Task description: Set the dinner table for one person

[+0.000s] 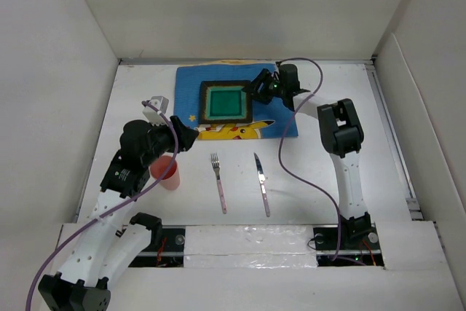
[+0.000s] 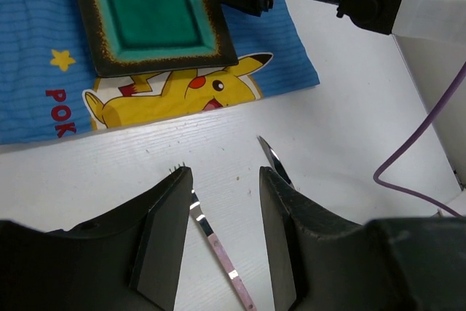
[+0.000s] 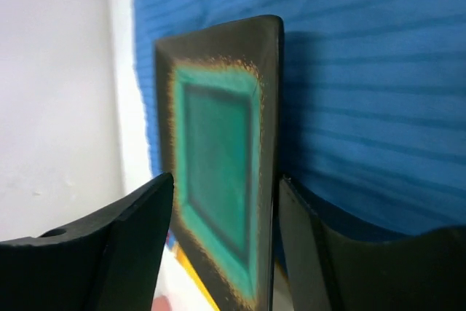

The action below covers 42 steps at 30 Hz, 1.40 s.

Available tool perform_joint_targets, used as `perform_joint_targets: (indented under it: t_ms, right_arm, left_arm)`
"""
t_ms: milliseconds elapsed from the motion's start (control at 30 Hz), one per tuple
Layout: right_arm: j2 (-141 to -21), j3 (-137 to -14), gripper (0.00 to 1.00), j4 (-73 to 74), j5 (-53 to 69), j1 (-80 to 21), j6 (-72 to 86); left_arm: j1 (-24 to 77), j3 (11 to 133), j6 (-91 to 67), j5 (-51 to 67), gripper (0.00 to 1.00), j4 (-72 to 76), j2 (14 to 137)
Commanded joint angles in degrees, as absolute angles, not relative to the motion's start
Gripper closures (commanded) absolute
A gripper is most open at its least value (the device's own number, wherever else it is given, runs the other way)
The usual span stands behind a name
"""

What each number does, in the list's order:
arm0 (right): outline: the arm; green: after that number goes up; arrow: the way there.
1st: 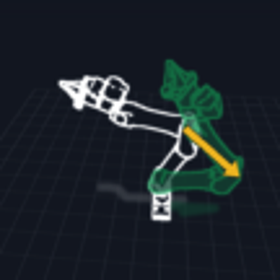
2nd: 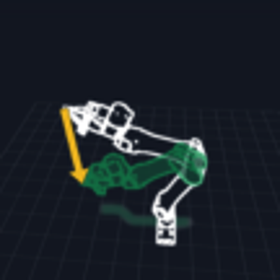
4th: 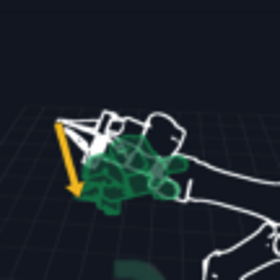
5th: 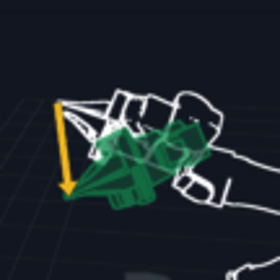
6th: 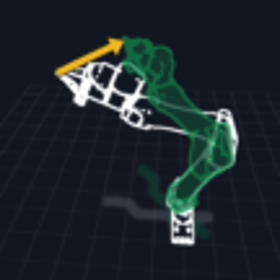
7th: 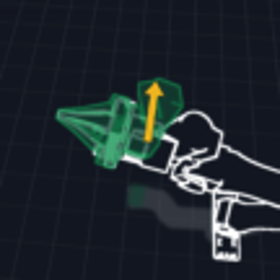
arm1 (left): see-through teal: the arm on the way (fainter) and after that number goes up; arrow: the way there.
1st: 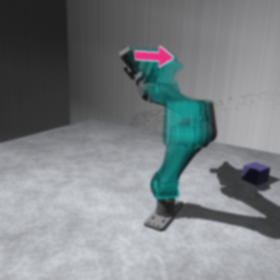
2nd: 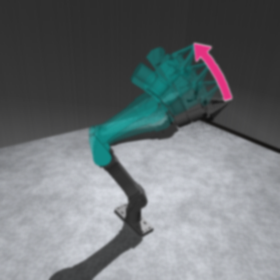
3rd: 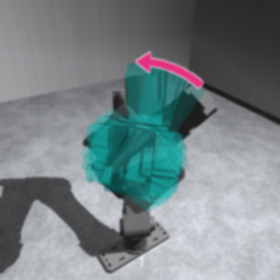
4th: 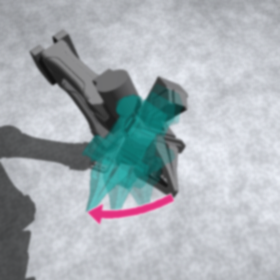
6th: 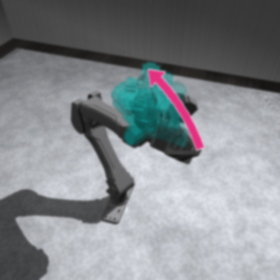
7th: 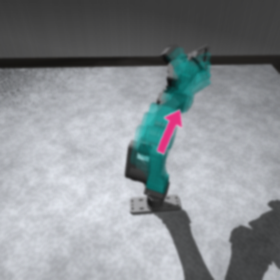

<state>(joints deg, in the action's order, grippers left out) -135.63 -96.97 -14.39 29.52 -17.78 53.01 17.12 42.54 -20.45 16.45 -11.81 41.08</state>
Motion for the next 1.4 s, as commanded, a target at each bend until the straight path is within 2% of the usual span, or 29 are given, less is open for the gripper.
perform_joint_targets:
  t_ms: [0,167,233,300,333,367,600,633,667,700,733,800,833,933,1367]
  right_arm:
    - [-129.82,-102.02,0.35,-7.51,27.69,-16.61,46.86]
    - [-127.28,-105.39,0.36,5.53,20.24,-16.61,37.19]
    - [-121.22,-99.8,0.45,5.02,12.59,-17.13,34.03]
    - [-113.87,-95.64,0.68,2.3,8.98,-18.63,31.48]
    - [-111.47,-91.45,0.96,1.07,9.05,-19.68,27.55]
    - [-109.27,-89.67,1.0,0.62,9.23,-21.08,25.25]
    - [-98.27,-82.79,0.99,2.72,2.3,-43.13,13.1]
    - [-98.17,-83.05,0.93,3.07,2.29,-47.42,12.4]
    - [-99.04,-84.62,0.77,4.21,2.46,-51.2,11.87]
    - [-99.05,-85.86,0.69,5.35,2.46,-51.24,11.87]
    - [-99.75,-87.35,0.61,6.67,2.29,-54.81,10.56]
    - [-102.73,-92.6,0.45,10.69,-1.38,-58.08,9.85]
    - [-103.96,-94.2,0.43,12.03,-2.36,-59.31,9.41]
    - [-109.32,-99.21,0.41,16.69,-6.74,-62.57,8.61]
    - [-121.29,-107.23,0.42,19.16,-2.03,-65.39,10.72]
  left_arm:
    - [16.79,42.98,-20.48,16.61,0.61,-9.14,40.6]
    - [16.79,42.98,-20.57,15.91,0.61,-9.31,40.08]
    - [16.79,43.33,-20.57,14.42,0.62,-9.66,39.64]
    - [16.79,43.24,-20.83,12.67,0.67,-9.85,38.59]
    - [16.79,43.42,-21.18,11.96,0.93,-9.84,36.93]
    - [16.79,43.68,-21.36,11.0,1.0,-9.58,35.96]
    - [16.79,45.87,-25.39,-2.07,1.0,-9.84,29.89]
    - [16.79,46.84,-25.75,-3.33,0.95,-9.84,28.32]
    - [16.79,47.98,-26.27,-6.39,0.9,-9.84,26.39]
    - [16.79,47.99,-26.45,-8.24,0.9,-9.76,26.37]
    - [16.79,49.03,-26.54,-9.74,0.77,-9.58,24.37]
    - [18.19,49.48,-25.93,-14.56,0.67,-8.27,22.25]
    - [18.19,48.87,-25.75,-15.81,0.6,-7.74,19.71]
    - [18.19,45.28,-25.93,-19.59,0.49,-5.8,14.96]
    - [18.72,41.92,-25.05,-18.99,0.47,-5.27,12.75]
